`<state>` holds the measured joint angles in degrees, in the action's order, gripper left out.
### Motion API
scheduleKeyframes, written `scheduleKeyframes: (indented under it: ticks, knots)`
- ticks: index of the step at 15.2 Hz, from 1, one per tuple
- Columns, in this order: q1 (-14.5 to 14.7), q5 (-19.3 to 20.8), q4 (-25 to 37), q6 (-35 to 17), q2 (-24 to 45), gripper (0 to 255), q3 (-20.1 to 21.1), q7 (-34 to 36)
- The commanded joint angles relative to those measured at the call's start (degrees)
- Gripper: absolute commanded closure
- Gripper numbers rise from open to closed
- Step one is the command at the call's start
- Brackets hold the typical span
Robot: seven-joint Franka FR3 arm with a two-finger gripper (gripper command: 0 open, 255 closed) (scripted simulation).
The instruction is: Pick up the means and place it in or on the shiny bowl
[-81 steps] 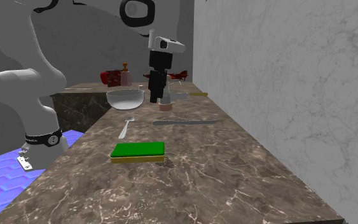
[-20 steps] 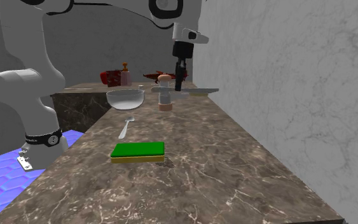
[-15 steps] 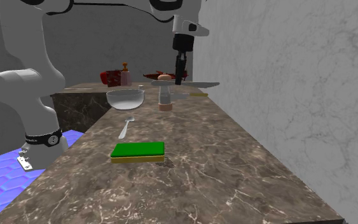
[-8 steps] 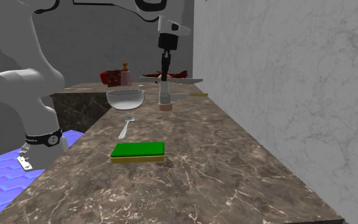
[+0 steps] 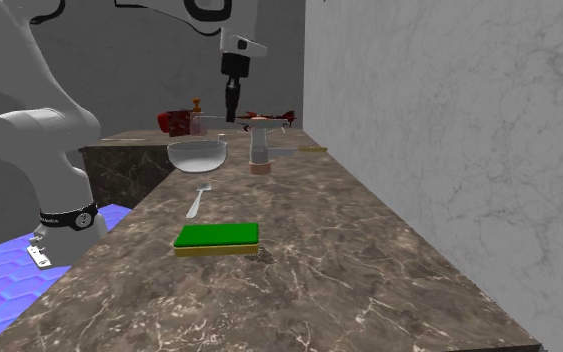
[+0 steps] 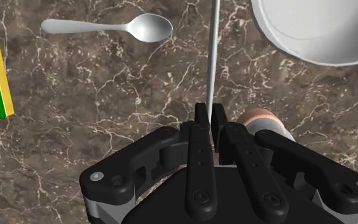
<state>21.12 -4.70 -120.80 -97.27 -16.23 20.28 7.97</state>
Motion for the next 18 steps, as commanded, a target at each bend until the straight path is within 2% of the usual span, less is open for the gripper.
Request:
scheduleKeyframes:
  ticks: [1, 8, 15, 18]
  knots:
    - [1.26, -1.68, -2.93, 0.16, -3.30, 255, 0.98, 1.52]
    - [5.97, -7.33, -8.66, 2.43, -12.17, 255, 4.88, 7.53]
    - [11.04, -13.54, -11.18, 5.24, -18.91, 255, 9.89, 15.10]
    - [11.20, -13.94, -13.39, 2.98, -18.87, 255, 10.45, 14.94]
